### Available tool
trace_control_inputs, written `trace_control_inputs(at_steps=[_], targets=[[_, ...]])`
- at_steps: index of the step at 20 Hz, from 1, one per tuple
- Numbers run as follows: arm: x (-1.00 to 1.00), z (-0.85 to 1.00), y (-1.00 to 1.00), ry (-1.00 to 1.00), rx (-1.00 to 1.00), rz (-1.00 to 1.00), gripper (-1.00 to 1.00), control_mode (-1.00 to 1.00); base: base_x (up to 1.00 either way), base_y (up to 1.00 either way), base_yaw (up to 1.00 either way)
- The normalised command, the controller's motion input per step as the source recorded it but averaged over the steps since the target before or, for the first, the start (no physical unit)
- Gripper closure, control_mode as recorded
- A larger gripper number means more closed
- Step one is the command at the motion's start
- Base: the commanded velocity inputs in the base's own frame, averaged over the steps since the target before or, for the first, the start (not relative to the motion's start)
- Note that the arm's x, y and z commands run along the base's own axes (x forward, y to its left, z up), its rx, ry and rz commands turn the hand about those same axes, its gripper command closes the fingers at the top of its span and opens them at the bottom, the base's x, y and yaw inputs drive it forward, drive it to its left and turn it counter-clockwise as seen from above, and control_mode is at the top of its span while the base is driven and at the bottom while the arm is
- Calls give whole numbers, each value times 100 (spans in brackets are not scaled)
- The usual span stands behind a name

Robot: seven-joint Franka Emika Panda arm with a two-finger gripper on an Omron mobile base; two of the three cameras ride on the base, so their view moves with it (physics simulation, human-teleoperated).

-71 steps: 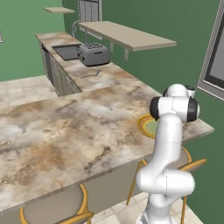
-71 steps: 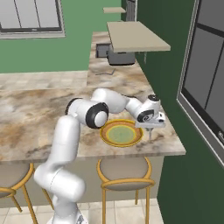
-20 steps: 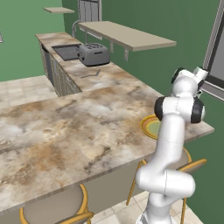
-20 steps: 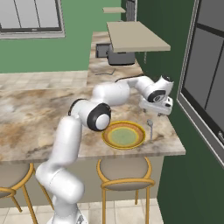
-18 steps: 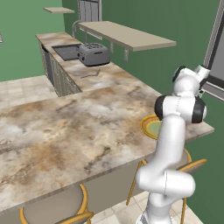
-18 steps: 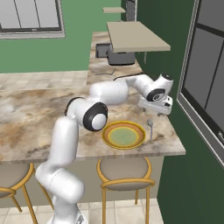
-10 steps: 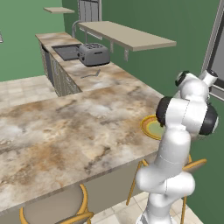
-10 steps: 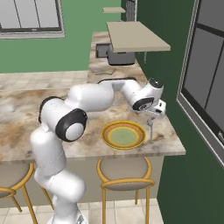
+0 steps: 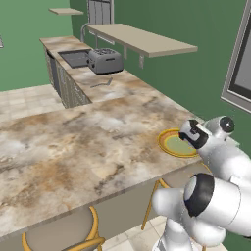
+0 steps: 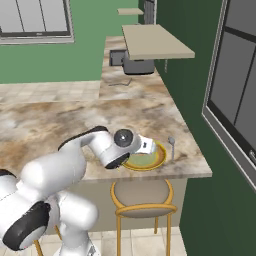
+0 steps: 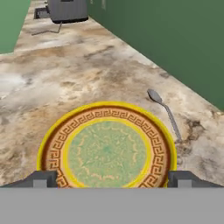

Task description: Take the fork and place it on the left side of the plate. Then take the spoon and place it on the right side of the plate. Make sure they're directly next to the plate.

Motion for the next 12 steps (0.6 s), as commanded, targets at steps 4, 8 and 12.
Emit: trace_control_inputs(at_steps=[4,8,12], targets=[[-100,29,100,4,-23,0,-100,-100,0,0,0],[-84,65,83,25,-19,0,-100,-100,0,0,0],[-63,61,51,32,-14,0,-100,-100,0,0,0]])
